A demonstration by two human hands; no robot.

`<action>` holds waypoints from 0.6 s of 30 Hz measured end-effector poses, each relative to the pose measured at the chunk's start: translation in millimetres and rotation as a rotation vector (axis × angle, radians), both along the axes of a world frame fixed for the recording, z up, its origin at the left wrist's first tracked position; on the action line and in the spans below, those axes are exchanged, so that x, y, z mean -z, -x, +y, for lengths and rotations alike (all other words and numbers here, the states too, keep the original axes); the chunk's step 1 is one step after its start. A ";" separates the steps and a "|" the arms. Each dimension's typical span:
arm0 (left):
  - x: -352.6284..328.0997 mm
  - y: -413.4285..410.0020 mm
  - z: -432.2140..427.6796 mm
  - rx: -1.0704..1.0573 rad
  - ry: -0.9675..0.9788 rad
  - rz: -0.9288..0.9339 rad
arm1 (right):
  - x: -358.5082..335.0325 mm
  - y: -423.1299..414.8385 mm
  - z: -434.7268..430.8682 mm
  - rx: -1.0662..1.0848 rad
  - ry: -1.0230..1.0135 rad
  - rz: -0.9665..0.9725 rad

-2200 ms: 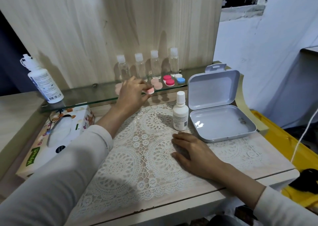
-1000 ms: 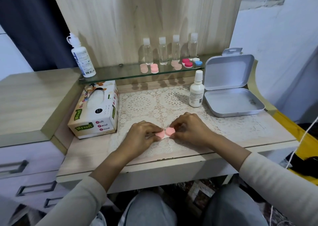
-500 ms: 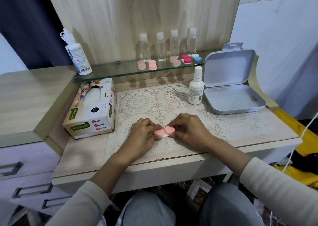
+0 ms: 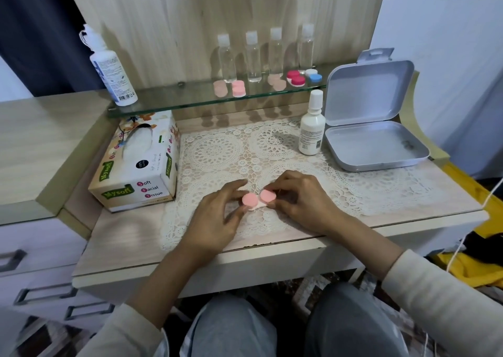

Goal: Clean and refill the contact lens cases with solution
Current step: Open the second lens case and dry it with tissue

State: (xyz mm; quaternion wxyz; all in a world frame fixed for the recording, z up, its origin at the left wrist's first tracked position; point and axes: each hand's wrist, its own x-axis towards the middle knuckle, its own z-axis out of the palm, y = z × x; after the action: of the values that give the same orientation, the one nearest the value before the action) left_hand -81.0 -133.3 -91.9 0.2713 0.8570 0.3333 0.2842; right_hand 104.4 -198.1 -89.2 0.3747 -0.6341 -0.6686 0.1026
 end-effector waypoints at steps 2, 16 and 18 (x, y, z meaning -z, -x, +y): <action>0.1 5.4 -1.1 -0.080 -0.138 -0.067 | 0.0 -0.1 -0.1 -0.006 -0.001 0.007; -13.7 -11.3 12.2 0.149 -0.134 0.191 | -0.4 1.2 -0.8 0.005 0.001 0.011; -13.9 -11.6 11.9 0.109 -0.136 0.170 | -0.7 1.2 -0.5 0.010 0.011 0.005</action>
State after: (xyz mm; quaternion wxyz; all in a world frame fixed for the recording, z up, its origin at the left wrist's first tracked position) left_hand -69.4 -121.4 -78.0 0.1985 0.9112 0.2882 0.2173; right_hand 103.2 -198.7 -88.6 0.3736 -0.6390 -0.6640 0.1060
